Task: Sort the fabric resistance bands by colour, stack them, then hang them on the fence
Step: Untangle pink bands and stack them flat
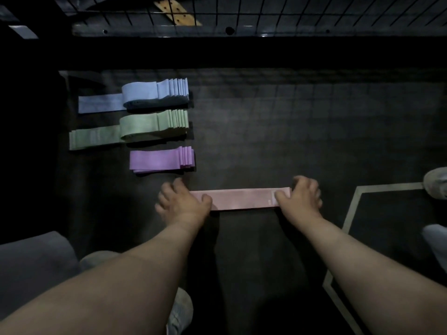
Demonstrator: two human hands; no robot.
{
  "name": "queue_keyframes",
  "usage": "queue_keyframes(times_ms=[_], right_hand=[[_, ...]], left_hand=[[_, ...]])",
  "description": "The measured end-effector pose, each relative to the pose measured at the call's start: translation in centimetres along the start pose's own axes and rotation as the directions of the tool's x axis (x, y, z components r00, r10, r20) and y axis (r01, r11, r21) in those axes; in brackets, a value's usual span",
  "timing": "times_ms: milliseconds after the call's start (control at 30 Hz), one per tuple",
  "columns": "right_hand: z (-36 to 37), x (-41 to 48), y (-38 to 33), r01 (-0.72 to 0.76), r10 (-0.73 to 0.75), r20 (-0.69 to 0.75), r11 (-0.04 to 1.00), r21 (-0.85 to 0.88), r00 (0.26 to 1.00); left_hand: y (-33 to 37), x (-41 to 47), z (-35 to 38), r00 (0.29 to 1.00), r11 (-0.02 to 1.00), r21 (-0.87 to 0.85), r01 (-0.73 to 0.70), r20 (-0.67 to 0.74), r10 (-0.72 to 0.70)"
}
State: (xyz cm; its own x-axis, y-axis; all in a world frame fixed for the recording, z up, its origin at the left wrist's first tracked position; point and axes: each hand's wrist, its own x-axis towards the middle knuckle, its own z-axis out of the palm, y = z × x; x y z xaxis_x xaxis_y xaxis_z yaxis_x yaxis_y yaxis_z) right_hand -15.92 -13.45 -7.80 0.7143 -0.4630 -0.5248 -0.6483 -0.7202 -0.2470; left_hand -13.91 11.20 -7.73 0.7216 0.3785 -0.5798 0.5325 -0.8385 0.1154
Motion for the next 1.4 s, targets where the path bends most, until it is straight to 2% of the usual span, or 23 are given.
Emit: queue_keyframes(times_ms=[33,100,200,467,633,900,1133,1267,1400], right_hand=[[0.2,0.1,0.2,-0.121,0.119,0.019,0.988,0.093,0.993],[0.6,0.4,0.7,-0.250,0.242,0.069,0.956,0.153,0.968],[1.2,1.1,1.3,-0.280,0.272,0.071,0.949,0.142,0.960],[1.5,1.6,1.3,-0.303,0.289,0.103,0.937,0.171,0.952],[1.5,1.6,1.0,-0.295,0.268,0.135,0.921,0.253,0.954],[0.9,1.3,0.0,-0.295,0.273,0.130,0.932,0.209,0.953],[0.0,0.7,0.2,-0.360,0.262,0.275,0.837,0.413,0.925],[-1.3,-0.2,0.1,-0.325,0.205,0.292,0.827,0.458,0.934],[-2.7,-1.3,-1.1,-0.254,0.136,0.256,0.821,0.512,0.957]], left_hand=[[0.0,0.2,0.0,0.991,0.988,-0.085,0.130,0.033,-0.128],[-0.2,0.6,0.0,0.947,0.925,-0.211,0.315,0.134,-0.292],[-0.6,1.2,0.5,0.909,0.848,-0.329,0.417,0.181,-0.376],[-1.5,2.4,1.1,0.885,0.757,-0.458,0.465,0.251,-0.392],[-1.3,2.4,1.3,0.900,0.749,-0.503,0.431,0.186,-0.393],[-1.2,2.4,1.4,0.910,0.712,-0.572,0.408,0.193,-0.366],[-1.8,3.0,1.2,0.885,0.619,-0.637,0.460,0.280,-0.371],[-1.8,2.6,0.0,0.877,0.596,-0.648,0.475,0.293,-0.380],[-1.3,1.6,-2.0,0.927,0.611,-0.697,0.374,0.260,-0.271]])
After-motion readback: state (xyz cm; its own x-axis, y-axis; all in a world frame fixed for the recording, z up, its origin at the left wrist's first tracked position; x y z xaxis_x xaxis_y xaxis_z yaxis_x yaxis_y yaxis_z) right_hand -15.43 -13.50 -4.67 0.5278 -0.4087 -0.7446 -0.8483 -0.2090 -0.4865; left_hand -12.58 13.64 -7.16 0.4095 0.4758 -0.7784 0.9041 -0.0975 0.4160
